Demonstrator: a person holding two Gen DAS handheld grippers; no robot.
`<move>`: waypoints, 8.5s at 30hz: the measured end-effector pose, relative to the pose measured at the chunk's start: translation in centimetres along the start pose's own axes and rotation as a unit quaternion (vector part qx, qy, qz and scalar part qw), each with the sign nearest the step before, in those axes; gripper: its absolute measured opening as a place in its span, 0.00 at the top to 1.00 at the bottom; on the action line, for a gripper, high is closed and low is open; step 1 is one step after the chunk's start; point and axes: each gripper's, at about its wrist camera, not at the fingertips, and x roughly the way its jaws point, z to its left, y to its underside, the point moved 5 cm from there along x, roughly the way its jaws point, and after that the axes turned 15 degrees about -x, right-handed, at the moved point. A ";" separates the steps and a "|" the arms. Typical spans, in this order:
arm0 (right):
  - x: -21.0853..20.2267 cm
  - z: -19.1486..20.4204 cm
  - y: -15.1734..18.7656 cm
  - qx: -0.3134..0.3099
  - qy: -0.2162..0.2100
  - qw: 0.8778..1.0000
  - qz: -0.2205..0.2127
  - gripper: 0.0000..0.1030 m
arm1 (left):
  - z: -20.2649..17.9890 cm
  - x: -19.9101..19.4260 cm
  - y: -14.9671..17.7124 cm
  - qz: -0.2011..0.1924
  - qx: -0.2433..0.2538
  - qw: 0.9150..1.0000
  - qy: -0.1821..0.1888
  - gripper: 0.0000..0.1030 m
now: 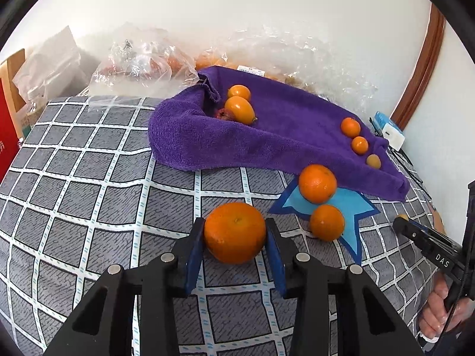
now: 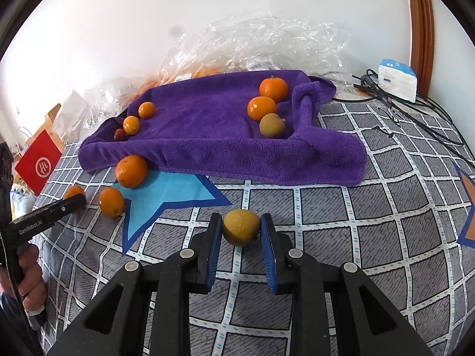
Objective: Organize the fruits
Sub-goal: 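Lift both held fruits and carry them over the purple towel, then lower both fruits onto the towel and open both grippers, then withdraw from the towel and close the right gripper on a large orange, then lift the large orange with the right gripper while the left moves toward another orange, then close the left gripper on the orange on the blue star mat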
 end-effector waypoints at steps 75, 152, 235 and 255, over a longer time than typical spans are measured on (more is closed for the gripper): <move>9.3 -3.1 -10.2 -0.011 0.001 0.999 0.050 0.75 | -5.3 5.5 -9.9 0.017 -0.016 1.000 0.009 0.64; 7.5 11.9 -7.6 -0.047 -0.029 0.997 0.048 0.54 | 5.9 -0.7 -2.2 -0.024 -0.002 0.997 -0.078 0.40; -0.1 -1.2 1.0 0.030 0.053 0.998 0.017 0.60 | -7.0 -0.2 2.0 0.026 0.082 0.996 0.013 0.40; 0.2 -1.1 0.9 0.031 0.046 0.998 0.021 0.60 | -8.6 3.0 2.5 0.028 0.144 0.989 -0.014 0.55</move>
